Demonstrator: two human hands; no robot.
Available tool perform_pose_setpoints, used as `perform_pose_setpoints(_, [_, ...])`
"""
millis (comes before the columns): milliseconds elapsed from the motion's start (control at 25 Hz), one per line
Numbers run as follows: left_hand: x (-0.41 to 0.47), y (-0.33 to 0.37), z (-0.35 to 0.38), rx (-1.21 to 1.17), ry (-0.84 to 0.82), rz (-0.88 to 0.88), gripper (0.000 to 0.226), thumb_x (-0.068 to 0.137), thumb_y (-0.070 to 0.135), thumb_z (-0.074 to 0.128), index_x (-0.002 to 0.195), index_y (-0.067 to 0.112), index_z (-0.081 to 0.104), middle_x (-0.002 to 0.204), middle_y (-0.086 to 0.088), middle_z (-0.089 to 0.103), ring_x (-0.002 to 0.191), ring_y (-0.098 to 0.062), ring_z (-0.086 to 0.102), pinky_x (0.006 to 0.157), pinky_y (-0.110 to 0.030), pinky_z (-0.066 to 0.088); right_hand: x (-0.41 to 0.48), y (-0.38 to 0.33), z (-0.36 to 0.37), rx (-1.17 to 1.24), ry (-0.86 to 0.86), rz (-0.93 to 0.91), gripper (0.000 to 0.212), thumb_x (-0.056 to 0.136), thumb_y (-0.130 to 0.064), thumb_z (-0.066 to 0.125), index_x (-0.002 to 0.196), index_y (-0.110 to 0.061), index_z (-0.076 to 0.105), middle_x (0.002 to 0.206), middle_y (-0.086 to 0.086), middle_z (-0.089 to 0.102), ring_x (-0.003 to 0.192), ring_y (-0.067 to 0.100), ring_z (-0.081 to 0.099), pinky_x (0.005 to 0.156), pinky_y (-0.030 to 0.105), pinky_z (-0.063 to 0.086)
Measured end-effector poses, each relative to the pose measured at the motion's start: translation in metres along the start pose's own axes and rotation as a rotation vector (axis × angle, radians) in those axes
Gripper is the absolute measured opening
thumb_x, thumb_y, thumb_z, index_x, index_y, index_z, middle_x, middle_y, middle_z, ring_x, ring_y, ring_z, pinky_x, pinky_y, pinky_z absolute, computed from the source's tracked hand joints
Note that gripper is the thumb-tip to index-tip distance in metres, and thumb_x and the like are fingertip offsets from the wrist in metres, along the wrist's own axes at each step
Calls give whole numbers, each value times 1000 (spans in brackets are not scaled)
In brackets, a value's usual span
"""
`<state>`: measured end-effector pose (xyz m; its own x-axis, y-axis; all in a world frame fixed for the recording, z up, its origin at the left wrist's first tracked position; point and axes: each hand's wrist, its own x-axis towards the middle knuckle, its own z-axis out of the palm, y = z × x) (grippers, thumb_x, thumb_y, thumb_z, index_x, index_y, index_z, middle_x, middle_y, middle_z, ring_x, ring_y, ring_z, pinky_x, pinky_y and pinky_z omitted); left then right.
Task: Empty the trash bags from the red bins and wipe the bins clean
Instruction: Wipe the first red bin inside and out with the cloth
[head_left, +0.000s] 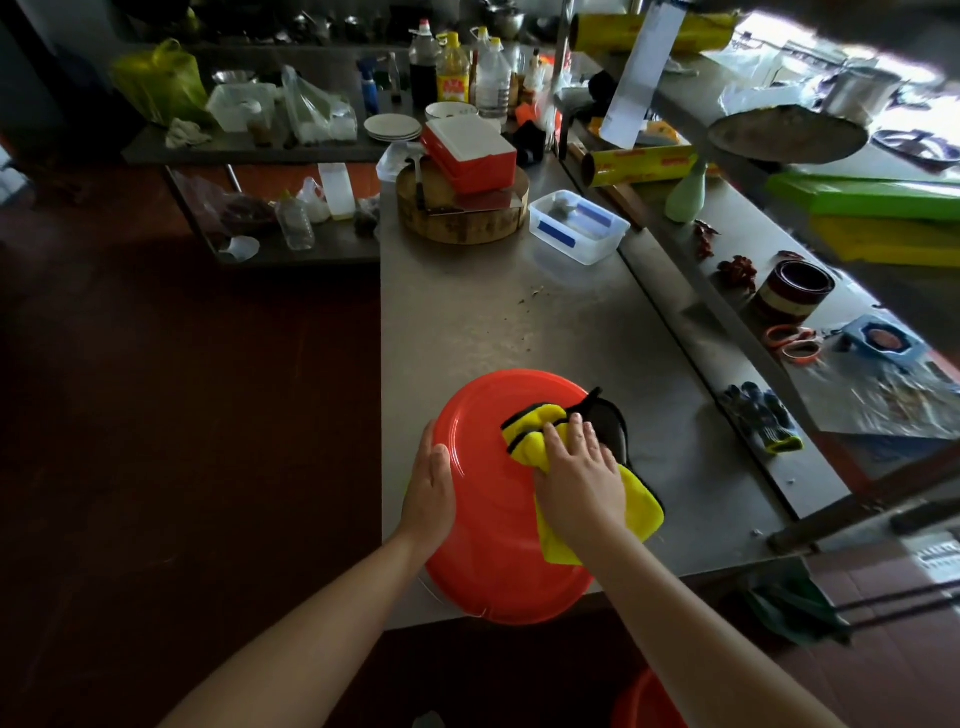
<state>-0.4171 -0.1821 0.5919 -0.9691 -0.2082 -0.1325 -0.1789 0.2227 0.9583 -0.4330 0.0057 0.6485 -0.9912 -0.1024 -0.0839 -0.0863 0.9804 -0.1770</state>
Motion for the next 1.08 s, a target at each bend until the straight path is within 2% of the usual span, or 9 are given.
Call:
perform_pose_setpoints(160, [1, -1, 0, -64, 41, 35, 48, 109, 33, 22, 156, 24, 25, 160, -6, 34, 145, -14, 35, 121, -40, 28, -19, -48, 16, 19, -20, -122, 67, 103, -41, 42, 161, -25, 12, 168, 11, -4, 156, 29, -3, 126, 42, 6])
perform_pose_setpoints(280, [3, -1, -1, -85, 14, 55, 52, 109, 39, 20, 157, 18, 26, 156, -9, 40, 142, -21, 41, 117, -49, 34, -24, -53, 16, 38, -23, -171, 66, 104, -31, 43, 161, -29, 12, 169, 8, -3, 156, 25, -4, 126, 40, 7])
perform_pose_setpoints(560, [3, -6, 2, 44, -1, 25, 59, 103, 50, 17, 159, 34, 14, 165, 7, 22, 150, -8, 20, 124, -39, 22, -17, 26, -11, 14, -12, -30, 65, 101, -46, 48, 159, -34, 21, 169, 6, 8, 156, 23, 9, 124, 37, 16])
perform_pose_setpoints(720, [2, -5, 3, 5, 19, 9, 52, 105, 47, 18, 156, 41, 18, 162, 10, 27, 146, -2, 25, 117, -28, 24, -26, 1, -5, -4, -12, -28, 67, 102, -46, 44, 160, -29, 16, 168, 14, 8, 155, 28, 12, 124, 38, 14])
perform_pose_setpoints(800, [3, -3, 3, -49, 30, 14, 53, 102, 49, 21, 154, 41, 23, 159, 7, 34, 143, -7, 34, 116, -31, 30, -36, -26, 4, 20, -31, -85, 67, 103, -40, 45, 161, -27, 14, 168, 17, 5, 155, 30, 8, 123, 39, 14])
perform_pose_setpoints(880, [3, -5, 2, -160, 7, 22, 54, 101, 44, 31, 153, 31, 29, 154, 0, 41, 139, -18, 44, 117, -43, 35, -45, -44, 11, 39, -45, -152, 66, 103, -31, 45, 160, -27, 13, 168, 16, 5, 155, 30, 6, 124, 39, 13])
perform_pose_setpoints(960, [2, -4, -1, -189, -39, 36, 44, 103, 33, 40, 147, 32, 38, 144, 1, 53, 128, -19, 55, 110, -53, 42, -48, -48, 11, 76, -44, -197, 65, 103, -30, 47, 160, -29, 14, 168, 12, 6, 156, 28, 7, 124, 38, 14])
perform_pose_setpoints(1000, [2, -3, -1, -163, -41, 52, 43, 104, 34, 37, 146, 31, 39, 140, -2, 55, 125, -21, 57, 107, -53, 45, -48, -42, 9, 96, -44, -212, 65, 103, -34, 48, 159, -31, 16, 169, 10, 8, 156, 26, 8, 124, 38, 16])
perform_pose_setpoints(1080, [3, -1, 0, -87, -20, 48, 51, 104, 44, 26, 153, 31, 31, 150, -6, 46, 137, -20, 47, 114, -47, 39, -46, -21, 3, 113, -47, -210, 65, 100, -42, 50, 158, -33, 21, 168, 6, 11, 155, 23, 12, 124, 37, 19])
